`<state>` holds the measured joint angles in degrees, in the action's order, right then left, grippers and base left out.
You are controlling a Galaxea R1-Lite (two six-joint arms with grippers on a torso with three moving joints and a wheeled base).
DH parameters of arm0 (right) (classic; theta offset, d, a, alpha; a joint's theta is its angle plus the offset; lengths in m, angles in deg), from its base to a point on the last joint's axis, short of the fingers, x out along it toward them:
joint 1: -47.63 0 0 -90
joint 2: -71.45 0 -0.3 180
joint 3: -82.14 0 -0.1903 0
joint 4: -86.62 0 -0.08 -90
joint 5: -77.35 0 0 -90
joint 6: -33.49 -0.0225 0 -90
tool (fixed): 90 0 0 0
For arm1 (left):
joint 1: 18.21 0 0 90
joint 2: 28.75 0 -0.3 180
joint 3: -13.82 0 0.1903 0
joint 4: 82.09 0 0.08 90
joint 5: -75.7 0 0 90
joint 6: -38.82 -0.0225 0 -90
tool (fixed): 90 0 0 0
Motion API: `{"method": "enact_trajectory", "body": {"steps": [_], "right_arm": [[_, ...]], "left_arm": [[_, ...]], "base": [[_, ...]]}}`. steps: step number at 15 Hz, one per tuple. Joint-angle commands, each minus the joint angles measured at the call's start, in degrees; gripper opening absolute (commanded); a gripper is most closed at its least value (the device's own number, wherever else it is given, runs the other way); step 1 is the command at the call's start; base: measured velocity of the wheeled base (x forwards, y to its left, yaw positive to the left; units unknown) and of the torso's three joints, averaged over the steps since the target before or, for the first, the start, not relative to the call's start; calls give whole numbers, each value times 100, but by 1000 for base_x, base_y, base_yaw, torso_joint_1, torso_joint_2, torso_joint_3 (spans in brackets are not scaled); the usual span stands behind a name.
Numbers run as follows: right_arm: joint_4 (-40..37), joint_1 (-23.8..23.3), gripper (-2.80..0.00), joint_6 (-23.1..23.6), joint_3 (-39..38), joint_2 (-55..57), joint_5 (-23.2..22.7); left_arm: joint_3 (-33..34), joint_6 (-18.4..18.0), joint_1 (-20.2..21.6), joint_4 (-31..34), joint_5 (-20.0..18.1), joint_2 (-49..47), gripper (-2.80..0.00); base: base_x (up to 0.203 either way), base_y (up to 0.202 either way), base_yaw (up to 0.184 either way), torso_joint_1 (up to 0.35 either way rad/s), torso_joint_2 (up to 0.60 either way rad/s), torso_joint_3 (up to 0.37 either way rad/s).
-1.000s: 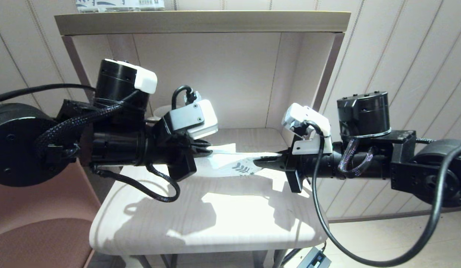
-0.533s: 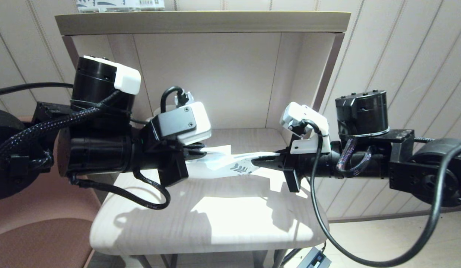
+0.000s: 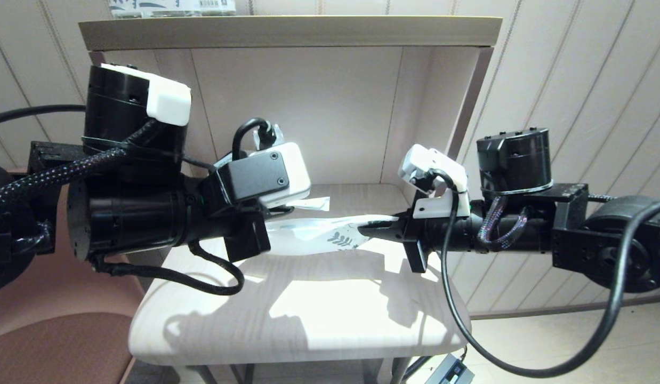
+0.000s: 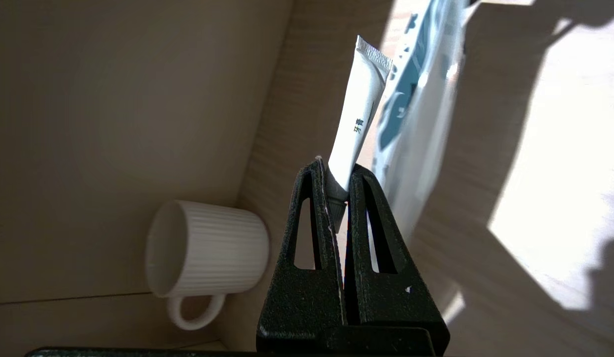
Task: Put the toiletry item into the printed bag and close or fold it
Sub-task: Place the toothpaste in the storage bag
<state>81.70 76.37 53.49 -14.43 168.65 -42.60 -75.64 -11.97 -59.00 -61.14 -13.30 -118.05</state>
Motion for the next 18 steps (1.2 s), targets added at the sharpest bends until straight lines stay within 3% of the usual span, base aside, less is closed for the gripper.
{"method": "enact_trajectory", "body": {"steps": [1,7,13,18], "right_arm": [[17,-1,-280,12,-3,9,-19],[18,-1,-280,13,-47,-17,-28],[69,-26,-280,12,-232,1,-86],[237,-36,-280,3,-153,114,-116]], "left_arm": [[-55,-121,-25,-203,196,-19,-280],[10,-1232,-25,-459,573,28,-280],[-184,-2220,-69,36,602,109,-280],[-299,-2313,-113,286,595,247,-280]], "base": [[0,0,0,0,0,0],[0,0,0,0,0,0],[0,0,0,0,0,0],[0,0,0,0,0,0]]}}
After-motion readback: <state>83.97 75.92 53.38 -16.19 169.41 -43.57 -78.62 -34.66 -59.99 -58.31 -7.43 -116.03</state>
